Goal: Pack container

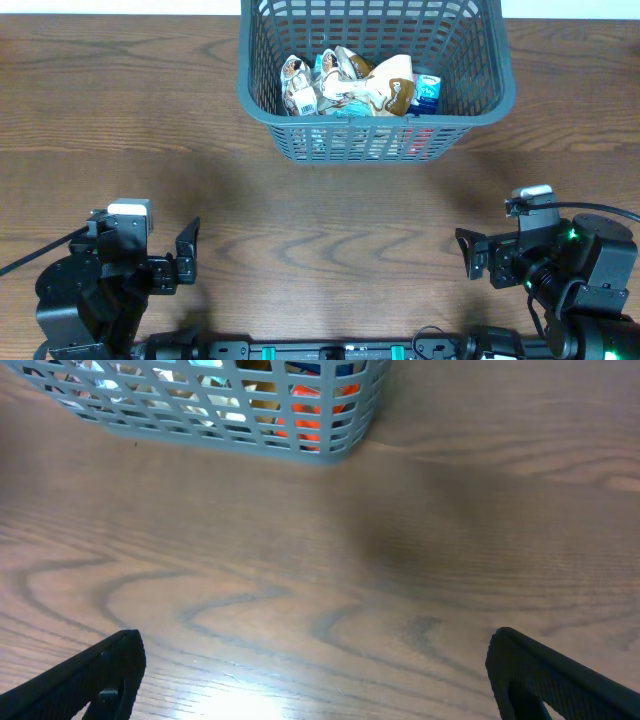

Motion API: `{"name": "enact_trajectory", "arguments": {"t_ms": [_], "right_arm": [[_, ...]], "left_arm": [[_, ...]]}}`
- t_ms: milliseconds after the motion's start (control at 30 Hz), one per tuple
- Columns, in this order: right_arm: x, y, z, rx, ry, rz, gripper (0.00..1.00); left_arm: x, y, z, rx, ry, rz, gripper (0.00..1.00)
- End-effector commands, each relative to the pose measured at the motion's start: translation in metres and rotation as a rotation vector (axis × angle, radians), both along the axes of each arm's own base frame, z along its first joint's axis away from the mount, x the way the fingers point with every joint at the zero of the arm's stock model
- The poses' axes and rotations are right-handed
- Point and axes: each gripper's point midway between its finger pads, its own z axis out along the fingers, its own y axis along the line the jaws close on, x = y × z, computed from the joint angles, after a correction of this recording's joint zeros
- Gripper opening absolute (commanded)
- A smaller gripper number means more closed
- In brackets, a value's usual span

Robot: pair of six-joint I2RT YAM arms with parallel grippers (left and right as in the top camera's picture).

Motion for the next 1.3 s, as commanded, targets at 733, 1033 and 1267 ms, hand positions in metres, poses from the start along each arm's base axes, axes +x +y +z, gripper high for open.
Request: {"name": "enact_trajectory", "arguments": {"t_ms": [733, 1033, 1267], "right_arm": [[-0.02, 0.018, -0.048, -0.003, -0.214, 0.096, 0.99], [0.024, 0.015, -0.037, -0.064, -0.508, 0.101, 0.99], [0.05, 0.009, -0.04, -0.11, -0.654, 0.048, 0.99]], "left_arm": [[0.0, 0.002, 0.0, 0.0, -0.001, 0.012, 0.99], [0.0, 0.002, 0.0, 0.0, -0.001, 0.012, 0.99], [0.0, 0.002, 0.0, 0.0, 0.0, 0.012, 0.99]]}}
